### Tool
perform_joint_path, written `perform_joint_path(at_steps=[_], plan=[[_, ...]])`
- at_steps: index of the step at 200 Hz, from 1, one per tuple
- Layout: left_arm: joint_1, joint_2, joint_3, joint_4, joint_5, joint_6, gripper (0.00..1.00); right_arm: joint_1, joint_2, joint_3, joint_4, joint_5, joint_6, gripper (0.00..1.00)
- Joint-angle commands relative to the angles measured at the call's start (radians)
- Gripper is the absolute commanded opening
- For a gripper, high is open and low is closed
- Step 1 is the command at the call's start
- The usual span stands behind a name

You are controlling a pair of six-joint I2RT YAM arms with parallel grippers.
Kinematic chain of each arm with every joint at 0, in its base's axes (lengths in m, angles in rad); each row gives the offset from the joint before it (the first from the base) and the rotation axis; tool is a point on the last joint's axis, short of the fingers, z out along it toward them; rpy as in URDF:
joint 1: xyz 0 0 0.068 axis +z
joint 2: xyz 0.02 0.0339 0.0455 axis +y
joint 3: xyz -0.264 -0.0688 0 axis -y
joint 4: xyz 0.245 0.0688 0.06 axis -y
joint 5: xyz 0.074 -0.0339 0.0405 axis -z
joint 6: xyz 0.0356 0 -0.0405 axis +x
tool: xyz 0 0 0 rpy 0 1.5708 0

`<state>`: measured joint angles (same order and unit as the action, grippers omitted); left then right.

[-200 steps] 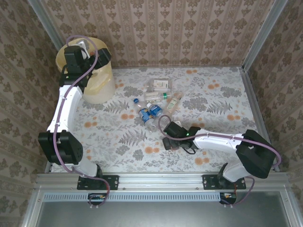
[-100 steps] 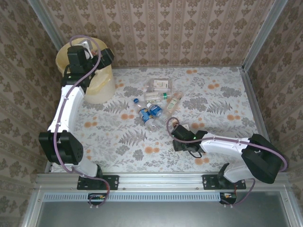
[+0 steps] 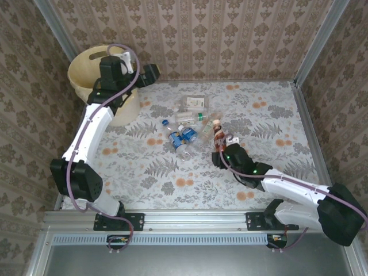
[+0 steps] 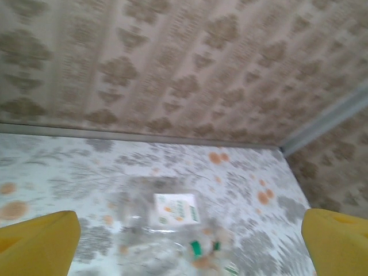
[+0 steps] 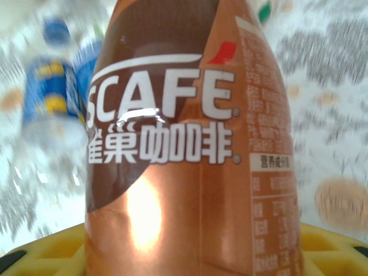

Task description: Put the plastic bottles in the bin

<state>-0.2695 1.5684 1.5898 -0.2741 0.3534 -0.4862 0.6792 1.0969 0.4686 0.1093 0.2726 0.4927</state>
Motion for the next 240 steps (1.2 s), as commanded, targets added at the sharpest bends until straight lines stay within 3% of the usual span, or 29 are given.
perform_joint_path(at_steps=[1,30,47,89,144,177,217,240], plan=[[-0.072,0.005,-0.031,0.061,0.132,-0.006,1.00,-0.056,-0.008,-0.008,0.333,-0.072,-0.075,0.45],[-0.160,0.066,-0.066,0.137,0.329,-0.053,1.00,-0.088,0.039,0.057,0.399,-0.153,-0.184,0.46],[-0.224,0.086,-0.095,0.191,0.379,-0.061,1.00,-0.101,0.075,0.094,0.403,-0.205,-0.204,0.46],[-0.326,0.094,-0.175,0.329,0.363,-0.091,1.00,-0.106,0.145,0.138,0.488,-0.281,-0.157,0.46],[-0.360,0.157,-0.161,0.348,0.355,-0.140,1.00,-0.105,0.187,0.160,0.531,-0.362,-0.138,0.46],[-0.361,0.202,-0.152,0.346,0.322,-0.165,0.90,-0.106,0.193,0.177,0.540,-0.385,-0.154,0.47],[-0.360,0.219,-0.157,0.403,0.340,-0.202,0.57,-0.106,0.205,0.201,0.505,-0.366,-0.180,0.50],[-0.346,0.206,-0.181,0.435,0.327,-0.222,0.50,-0.107,0.198,0.221,0.447,-0.366,-0.184,0.59]])
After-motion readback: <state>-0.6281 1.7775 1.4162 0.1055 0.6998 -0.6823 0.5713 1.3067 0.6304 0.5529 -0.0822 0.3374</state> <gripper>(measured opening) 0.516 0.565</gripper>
